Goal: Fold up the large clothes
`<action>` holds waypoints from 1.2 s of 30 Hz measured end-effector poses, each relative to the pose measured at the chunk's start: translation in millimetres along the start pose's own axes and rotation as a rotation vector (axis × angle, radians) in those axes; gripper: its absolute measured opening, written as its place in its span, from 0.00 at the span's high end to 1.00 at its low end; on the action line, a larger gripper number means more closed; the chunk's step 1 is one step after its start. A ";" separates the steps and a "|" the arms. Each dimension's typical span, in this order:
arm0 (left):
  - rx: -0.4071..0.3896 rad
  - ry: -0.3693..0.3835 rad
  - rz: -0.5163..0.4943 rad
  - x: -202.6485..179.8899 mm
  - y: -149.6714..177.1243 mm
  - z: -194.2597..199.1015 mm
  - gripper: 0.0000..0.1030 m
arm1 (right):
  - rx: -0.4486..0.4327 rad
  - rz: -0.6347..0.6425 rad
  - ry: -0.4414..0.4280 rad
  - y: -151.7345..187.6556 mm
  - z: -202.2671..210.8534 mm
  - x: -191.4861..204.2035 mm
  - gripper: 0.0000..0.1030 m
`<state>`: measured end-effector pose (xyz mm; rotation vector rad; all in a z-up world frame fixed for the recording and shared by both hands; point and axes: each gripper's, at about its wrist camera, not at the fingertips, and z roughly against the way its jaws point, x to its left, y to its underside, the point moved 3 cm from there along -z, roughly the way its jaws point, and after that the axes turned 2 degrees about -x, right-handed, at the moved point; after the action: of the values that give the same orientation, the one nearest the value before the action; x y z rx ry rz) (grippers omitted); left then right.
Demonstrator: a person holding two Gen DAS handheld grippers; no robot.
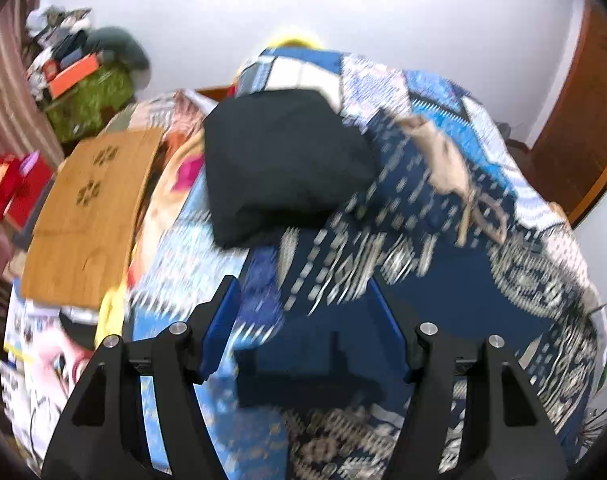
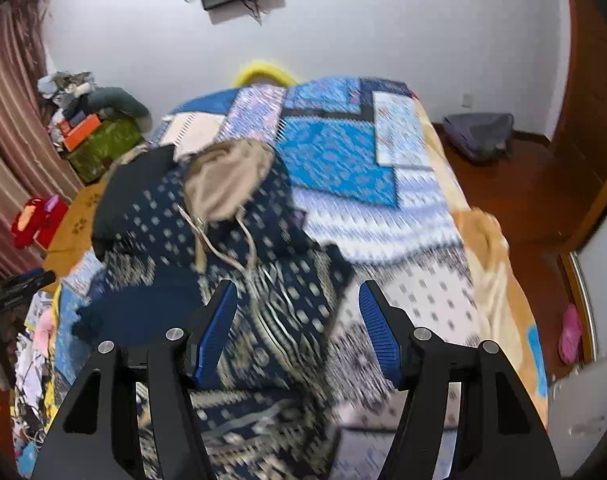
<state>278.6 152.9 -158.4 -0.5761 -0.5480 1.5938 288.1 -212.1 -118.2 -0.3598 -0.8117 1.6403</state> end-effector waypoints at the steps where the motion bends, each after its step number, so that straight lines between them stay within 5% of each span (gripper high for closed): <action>1: -0.011 0.016 -0.010 -6.7 -11.6 -2.5 0.38 | -0.006 0.009 -0.008 -4.2 -1.9 3.7 0.42; 14: -0.038 0.073 -0.115 -84.9 -116.9 -87.4 0.38 | 0.034 0.018 -0.092 -80.7 -94.8 34.4 0.42; 26: 0.032 0.053 -0.067 -99.7 -150.0 -197.0 0.38 | 0.210 -0.113 -0.063 -103.1 -232.0 17.8 0.42; 31: 0.068 0.054 -0.060 -102.5 -150.2 -224.4 0.50 | 0.270 -0.175 -0.037 -96.0 -270.2 3.0 0.43; 36: 0.103 0.056 -0.079 -108.3 -142.0 -240.2 0.76 | 0.249 -0.153 -0.010 -92.1 -268.6 -0.9 0.78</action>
<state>551.0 62.5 -243.3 -0.5143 -0.4395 1.5168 526.5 -125.7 -246.0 -0.1109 -0.6177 1.5784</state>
